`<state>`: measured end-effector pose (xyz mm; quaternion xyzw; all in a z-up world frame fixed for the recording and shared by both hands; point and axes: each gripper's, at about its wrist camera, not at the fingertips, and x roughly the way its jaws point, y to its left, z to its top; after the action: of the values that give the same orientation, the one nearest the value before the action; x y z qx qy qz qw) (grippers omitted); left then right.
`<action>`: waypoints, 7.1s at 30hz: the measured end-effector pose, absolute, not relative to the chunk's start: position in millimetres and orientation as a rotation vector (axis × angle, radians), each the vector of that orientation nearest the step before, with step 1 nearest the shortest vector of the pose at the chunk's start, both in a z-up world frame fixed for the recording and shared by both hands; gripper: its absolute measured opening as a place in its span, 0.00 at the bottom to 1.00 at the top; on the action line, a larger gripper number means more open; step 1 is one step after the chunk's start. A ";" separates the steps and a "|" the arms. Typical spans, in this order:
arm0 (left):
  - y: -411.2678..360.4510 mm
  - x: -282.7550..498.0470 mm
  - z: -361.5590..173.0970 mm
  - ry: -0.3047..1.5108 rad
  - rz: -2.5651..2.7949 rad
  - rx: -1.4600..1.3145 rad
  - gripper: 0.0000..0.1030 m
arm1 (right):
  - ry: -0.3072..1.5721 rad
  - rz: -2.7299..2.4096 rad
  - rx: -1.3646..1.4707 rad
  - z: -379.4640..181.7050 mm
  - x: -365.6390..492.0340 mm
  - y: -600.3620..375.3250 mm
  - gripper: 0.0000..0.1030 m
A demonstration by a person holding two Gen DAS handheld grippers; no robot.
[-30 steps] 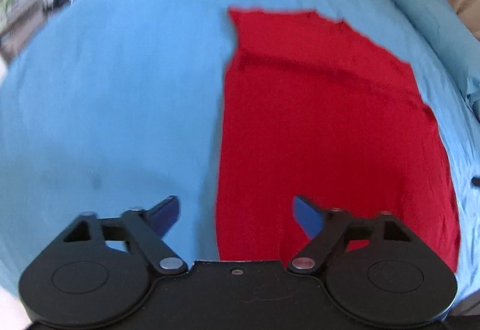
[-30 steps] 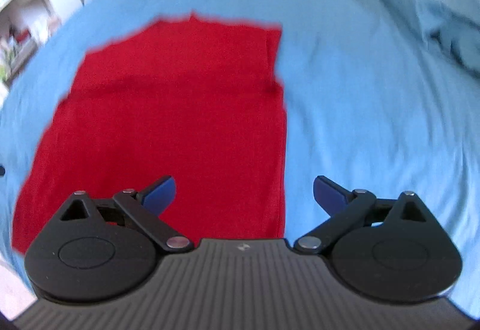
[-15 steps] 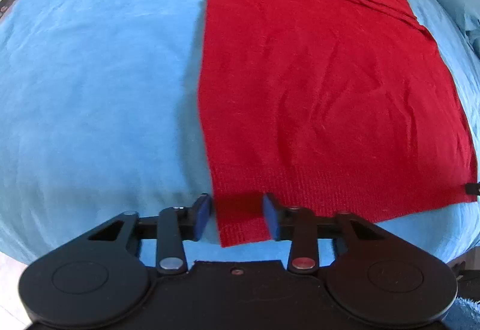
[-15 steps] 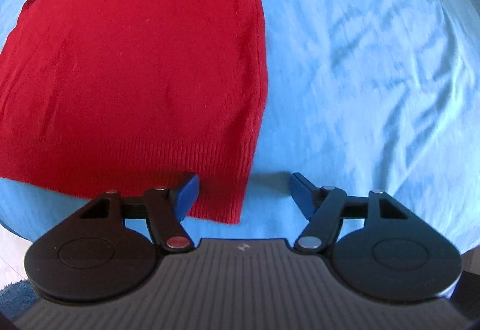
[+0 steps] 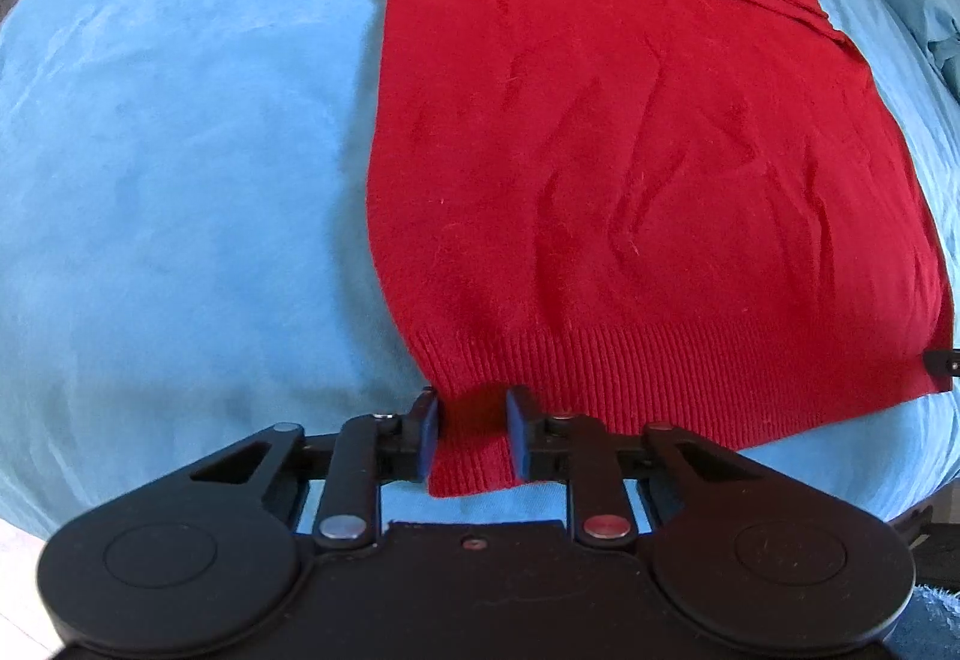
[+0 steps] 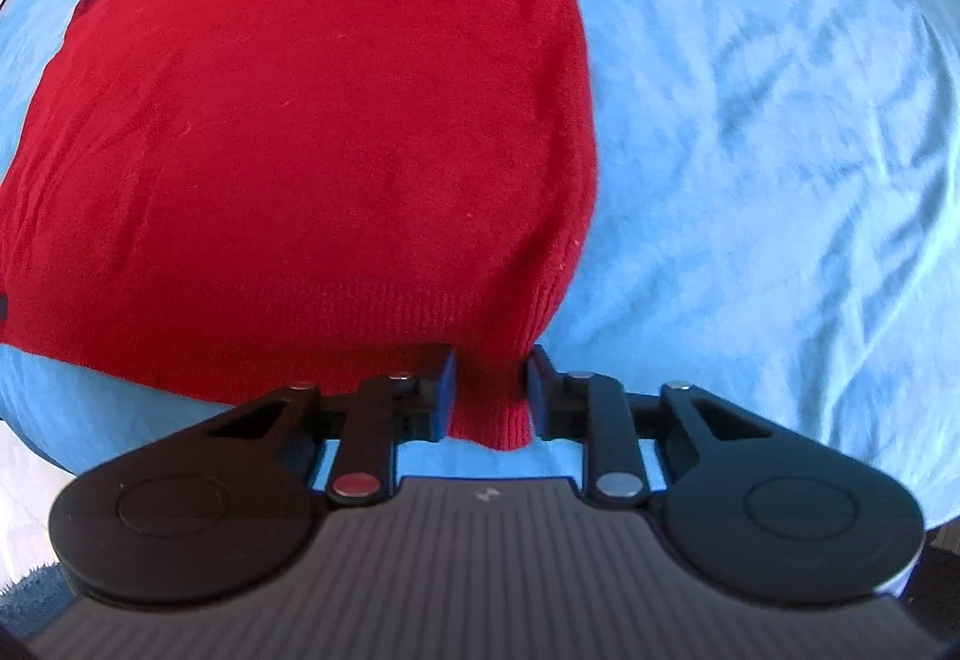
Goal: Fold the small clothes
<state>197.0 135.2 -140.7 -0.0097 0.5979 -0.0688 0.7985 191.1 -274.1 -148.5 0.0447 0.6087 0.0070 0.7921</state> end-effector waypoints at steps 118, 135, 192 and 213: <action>-44.7 430.7 -124.7 0.927 -0.108 -0.010 0.90 | 0.782 -0.215 0.638 -185.9 371.3 -329.8 0.83; -46.6 496.0 -163.6 1.016 -0.045 0.060 0.94 | 0.746 -0.153 0.556 -151.7 430.5 -324.7 0.24; 145.4 431.8 -107.5 0.935 -0.046 -0.353 0.07 | 0.862 0.154 0.106 -188.7 431.7 -112.0 0.90; 143.7 391.9 -151.5 0.911 0.056 -0.274 0.14 | 0.846 0.165 0.049 -186.9 422.2 -133.7 0.56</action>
<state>391.9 143.7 -151.5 -0.1319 0.4384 0.0268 0.8886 422.2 -133.7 -186.9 0.0238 0.4102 0.0801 0.9082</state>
